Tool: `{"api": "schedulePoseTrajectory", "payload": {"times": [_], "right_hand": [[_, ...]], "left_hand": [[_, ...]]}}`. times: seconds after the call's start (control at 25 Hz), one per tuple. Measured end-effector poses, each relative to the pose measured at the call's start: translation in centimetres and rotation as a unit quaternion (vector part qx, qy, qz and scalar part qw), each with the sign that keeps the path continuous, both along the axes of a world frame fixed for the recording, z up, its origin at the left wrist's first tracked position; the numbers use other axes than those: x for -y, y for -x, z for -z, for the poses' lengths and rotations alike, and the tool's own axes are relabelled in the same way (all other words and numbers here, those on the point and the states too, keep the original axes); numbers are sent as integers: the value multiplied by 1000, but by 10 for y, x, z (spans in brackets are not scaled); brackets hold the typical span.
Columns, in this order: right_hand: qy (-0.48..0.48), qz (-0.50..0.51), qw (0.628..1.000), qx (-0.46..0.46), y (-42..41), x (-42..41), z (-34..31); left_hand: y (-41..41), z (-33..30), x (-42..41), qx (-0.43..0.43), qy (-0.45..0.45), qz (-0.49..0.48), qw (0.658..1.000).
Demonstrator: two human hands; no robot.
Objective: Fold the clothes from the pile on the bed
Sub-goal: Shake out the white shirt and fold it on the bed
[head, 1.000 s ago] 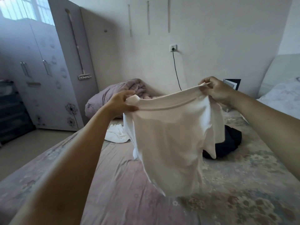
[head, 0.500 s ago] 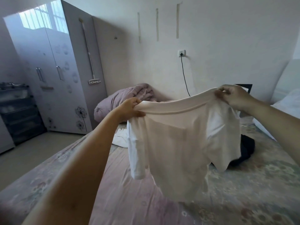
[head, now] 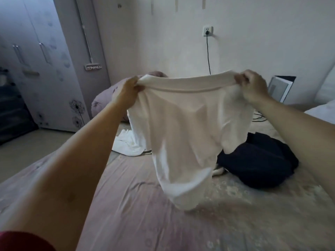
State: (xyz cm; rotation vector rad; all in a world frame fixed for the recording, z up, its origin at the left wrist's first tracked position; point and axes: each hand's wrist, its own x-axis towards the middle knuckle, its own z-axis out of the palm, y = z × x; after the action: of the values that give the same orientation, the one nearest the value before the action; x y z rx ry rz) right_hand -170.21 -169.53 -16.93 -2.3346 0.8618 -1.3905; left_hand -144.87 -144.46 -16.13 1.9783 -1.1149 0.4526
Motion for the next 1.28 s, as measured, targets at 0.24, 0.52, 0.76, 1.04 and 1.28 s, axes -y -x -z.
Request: {"api": "schedulePoseTrajectory", "payload": {"times": [0.24,0.52,0.76,1.04,1.28], "right_hand": [[50,-120,990,59,4,-15,-8],[111,-130,968,-182,90,-76,214],[177,-226,887,-360,164,-145,371],[256,-235,852,-392,199,-154,385],[117,-232,863,-434,228,-166,392]], "left_hand": [[-8,-1,-7,84,63,57,993],[60,223,-98,169,-204,152,952],[136,404,-160,315,-316,243,862],[145,402,-174,278,-302,197,890],[167,393,-196,112,-368,310,869]]}}
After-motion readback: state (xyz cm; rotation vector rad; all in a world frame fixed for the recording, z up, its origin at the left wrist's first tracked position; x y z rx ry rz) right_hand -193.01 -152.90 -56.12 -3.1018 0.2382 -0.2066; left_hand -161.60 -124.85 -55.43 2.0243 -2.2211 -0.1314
